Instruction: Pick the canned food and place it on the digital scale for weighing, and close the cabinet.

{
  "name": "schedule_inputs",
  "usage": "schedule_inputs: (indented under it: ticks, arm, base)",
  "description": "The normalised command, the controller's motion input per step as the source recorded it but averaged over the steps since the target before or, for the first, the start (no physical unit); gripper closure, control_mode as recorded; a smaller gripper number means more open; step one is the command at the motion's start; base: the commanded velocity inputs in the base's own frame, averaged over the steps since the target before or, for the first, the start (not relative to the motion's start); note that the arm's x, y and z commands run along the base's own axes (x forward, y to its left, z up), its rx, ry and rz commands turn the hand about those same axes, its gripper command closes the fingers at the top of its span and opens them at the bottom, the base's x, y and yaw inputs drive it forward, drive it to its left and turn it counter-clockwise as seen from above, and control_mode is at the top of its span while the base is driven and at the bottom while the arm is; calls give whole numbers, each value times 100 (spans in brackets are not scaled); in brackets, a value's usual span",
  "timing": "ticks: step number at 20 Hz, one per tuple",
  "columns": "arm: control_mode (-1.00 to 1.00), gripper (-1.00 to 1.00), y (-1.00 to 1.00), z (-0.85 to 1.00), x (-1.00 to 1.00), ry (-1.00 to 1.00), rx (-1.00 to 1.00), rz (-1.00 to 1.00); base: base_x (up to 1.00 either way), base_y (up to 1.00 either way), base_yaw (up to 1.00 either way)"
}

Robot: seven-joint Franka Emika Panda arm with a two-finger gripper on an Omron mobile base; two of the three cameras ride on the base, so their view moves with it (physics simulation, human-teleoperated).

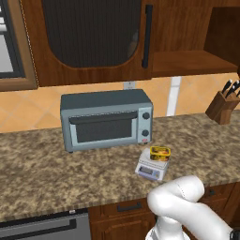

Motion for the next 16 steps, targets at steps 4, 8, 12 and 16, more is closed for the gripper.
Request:
schedule_inputs:
  ticks: [4, 8, 12, 16]
  arm:
    - [-100, -100, 100, 0, 100, -14, 20, 0]
    - [-100, -100, 99, 6, 100, -15, 26, 0]
    - [-100, -100, 79, 8, 100, -12, 20, -1]
    - [-100, -100, 52, 0, 100, 8, 0, -5]
  base:
    - [0, 0, 0]
    - [0, 0, 0]
    - [0, 0, 0]
    - [0, 0, 0]
